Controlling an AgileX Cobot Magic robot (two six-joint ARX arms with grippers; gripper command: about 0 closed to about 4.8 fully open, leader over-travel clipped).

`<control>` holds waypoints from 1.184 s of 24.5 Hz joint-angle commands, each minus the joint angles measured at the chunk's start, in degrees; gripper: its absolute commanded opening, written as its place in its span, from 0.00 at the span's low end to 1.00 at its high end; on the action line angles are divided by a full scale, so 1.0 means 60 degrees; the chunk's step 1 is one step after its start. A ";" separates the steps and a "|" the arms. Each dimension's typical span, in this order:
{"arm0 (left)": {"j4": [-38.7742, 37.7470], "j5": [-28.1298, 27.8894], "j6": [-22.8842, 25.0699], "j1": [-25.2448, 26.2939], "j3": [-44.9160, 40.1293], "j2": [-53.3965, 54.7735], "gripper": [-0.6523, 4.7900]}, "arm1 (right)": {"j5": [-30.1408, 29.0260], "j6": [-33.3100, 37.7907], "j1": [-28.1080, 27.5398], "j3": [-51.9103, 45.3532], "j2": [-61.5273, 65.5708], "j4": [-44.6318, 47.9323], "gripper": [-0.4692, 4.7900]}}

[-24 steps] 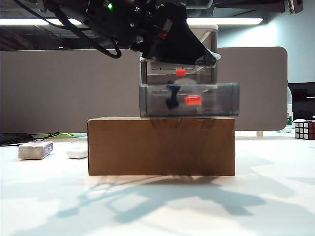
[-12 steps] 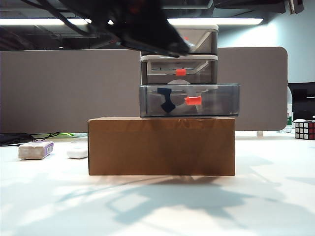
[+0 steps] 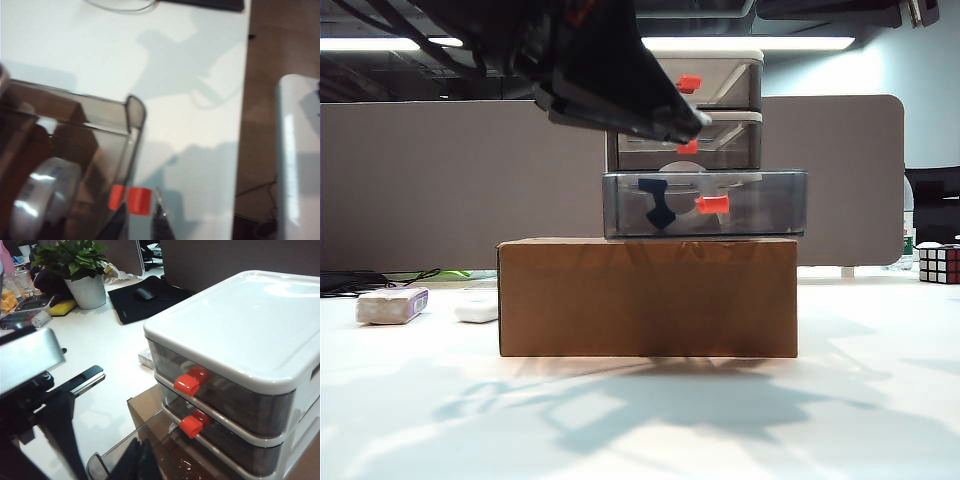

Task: Open the third layer of the drawer on the table, pick up the transparent tape on the table and put it in, and finally close the drawer.

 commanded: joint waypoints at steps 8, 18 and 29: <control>0.1559 -0.1071 0.0062 0.0004 0.0018 0.0798 0.22 | 0.0000 -0.0146 -0.0004 0.0055 -0.0033 0.0095 0.08; 0.1672 -0.1832 0.0845 0.0004 0.0011 0.0874 0.22 | -0.0004 -0.0146 -0.0004 0.0055 -0.0033 -0.0146 0.08; 0.1854 -0.1865 0.1180 -0.0007 0.0015 0.0838 0.22 | -0.0007 -0.0146 -0.0004 0.0055 -0.0033 -0.0124 0.08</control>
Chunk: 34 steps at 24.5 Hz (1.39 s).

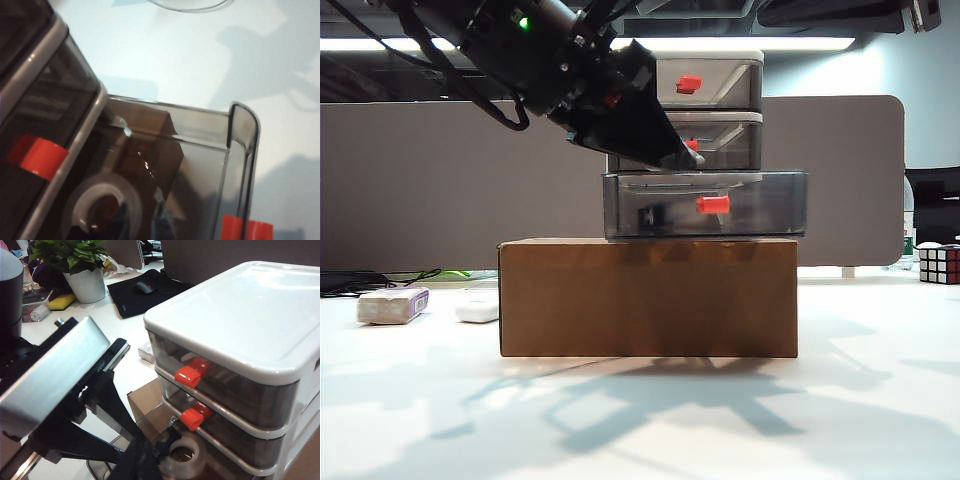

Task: Open the third layer of the drawer on the table, pick up the transparent tape on the table and put it in, and finally close the drawer.

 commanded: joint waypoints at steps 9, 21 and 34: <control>-0.3115 0.3253 -0.0783 -0.0073 0.0018 -0.0372 0.19 | 0.0058 -0.0036 0.0000 0.0055 -0.0339 -0.0036 0.08; -0.1705 0.0943 -0.0754 -0.0069 0.0015 0.0044 0.11 | 0.0179 -0.0178 0.0000 0.0055 -0.0557 -0.0117 0.08; 0.0871 -0.1177 -0.0495 0.0295 0.0015 0.0820 0.11 | 0.0382 -0.0288 0.0000 0.0055 -0.0557 -0.0131 0.08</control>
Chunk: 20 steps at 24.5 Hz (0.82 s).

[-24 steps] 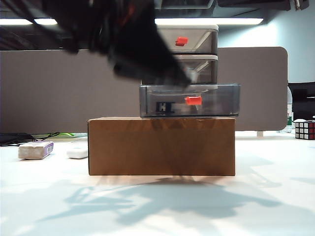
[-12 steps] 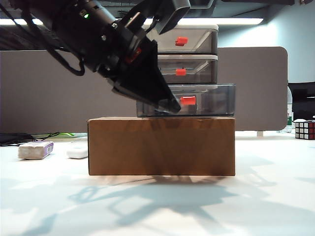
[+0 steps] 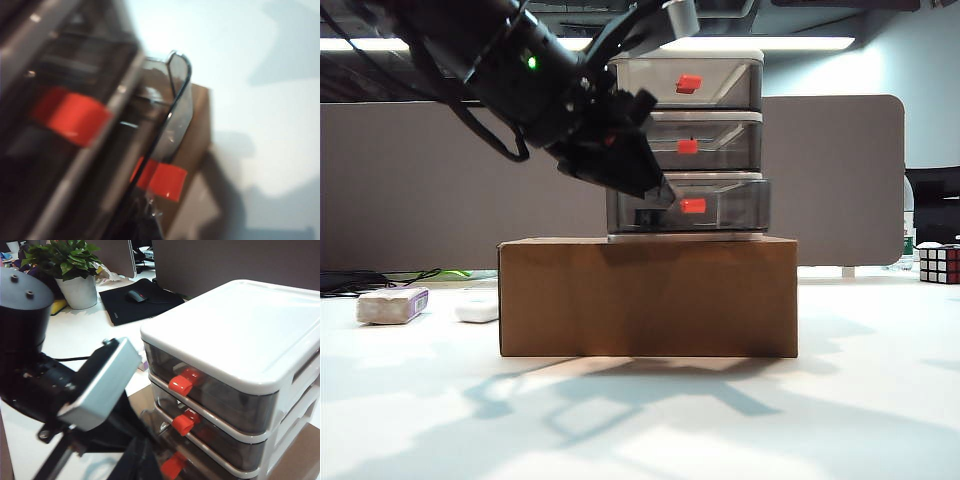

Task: Open the third layer of the drawer on the table, pick up the transparent tape on the table and put it in, and finally close the drawer.

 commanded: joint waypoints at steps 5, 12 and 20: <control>0.1140 -0.1013 0.0102 0.0040 0.0022 0.0583 0.11 | 0.0051 -0.0117 0.0000 0.0055 -0.0029 -0.0018 0.08; -0.0397 -0.0772 0.0127 -0.0058 0.0018 -0.0211 0.11 | 0.0127 -0.0164 0.0004 0.0055 -0.0153 -0.0539 0.08; -0.2131 -0.0765 -0.1344 -0.0197 -0.2444 -0.5187 0.11 | 0.2852 -0.0455 0.0186 0.0044 -0.2182 -0.3246 0.08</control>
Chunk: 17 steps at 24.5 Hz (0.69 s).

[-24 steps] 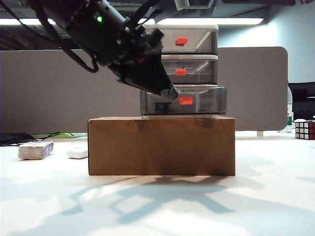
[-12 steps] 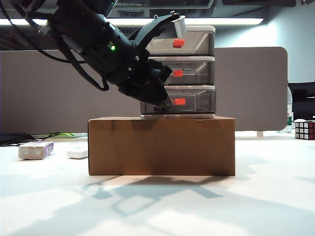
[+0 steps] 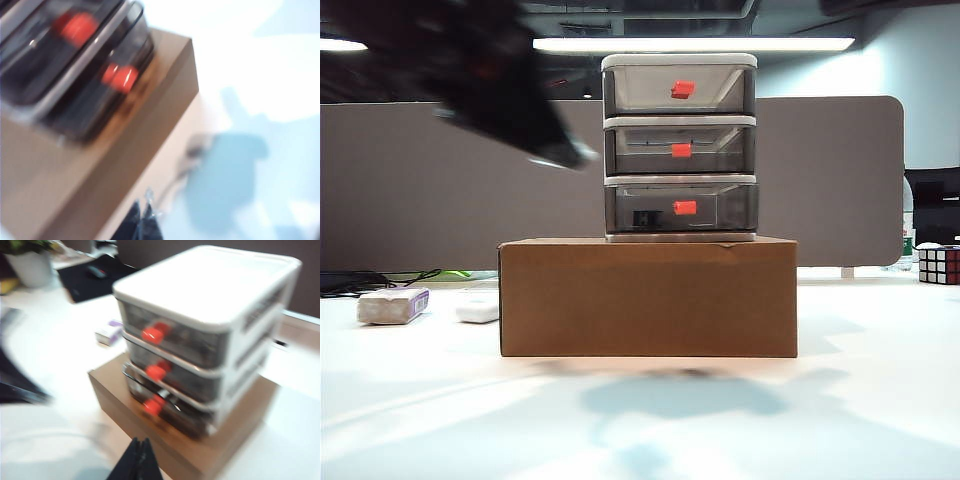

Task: Open the third layer of the drawer on the table, pick up the transparent tape on the table and put it in, and finally close the drawer.

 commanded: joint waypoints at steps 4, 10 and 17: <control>0.0335 -0.0608 -0.2579 0.0007 -0.2433 -0.4575 0.11 | 0.2608 -0.0051 0.0047 -0.0324 -0.2331 -0.1945 0.08; 0.0412 -0.1202 -0.3486 0.0011 -0.4626 -0.8929 0.11 | 0.3060 -0.0062 0.0044 -0.2331 -0.5756 -0.1978 0.08; 0.0277 -0.1508 -0.3701 0.0073 -0.5639 -1.0091 0.11 | 0.3075 0.0040 0.0186 -0.3523 -0.6309 -0.1639 0.08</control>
